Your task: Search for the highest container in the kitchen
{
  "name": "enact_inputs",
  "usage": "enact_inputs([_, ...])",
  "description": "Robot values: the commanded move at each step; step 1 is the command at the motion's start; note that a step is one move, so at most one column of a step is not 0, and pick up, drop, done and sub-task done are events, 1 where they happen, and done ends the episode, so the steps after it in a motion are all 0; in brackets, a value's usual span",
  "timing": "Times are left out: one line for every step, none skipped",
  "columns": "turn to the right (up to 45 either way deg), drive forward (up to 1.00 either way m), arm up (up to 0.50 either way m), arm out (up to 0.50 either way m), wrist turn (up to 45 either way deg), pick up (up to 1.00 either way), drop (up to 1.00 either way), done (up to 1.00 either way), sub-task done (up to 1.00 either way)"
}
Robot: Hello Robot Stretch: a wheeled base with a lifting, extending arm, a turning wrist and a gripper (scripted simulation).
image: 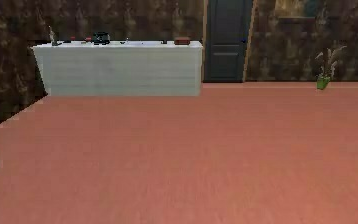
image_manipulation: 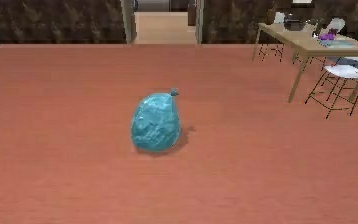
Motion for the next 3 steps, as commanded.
enact_inputs([-45.0, 0.00, 0.00, 0.00, 0.0, 0.00, 0.00, 0.00, 0.00])
enact_inputs([-45.0, 0.00, 0.00, 0.00, 0.0, 0.00, 0.00, 0.00, 0.00])
enact_inputs([-36.0, 0.00, 0.00, 0.00, 0.0, 0.00, 0.00, 0.00, 0.00])
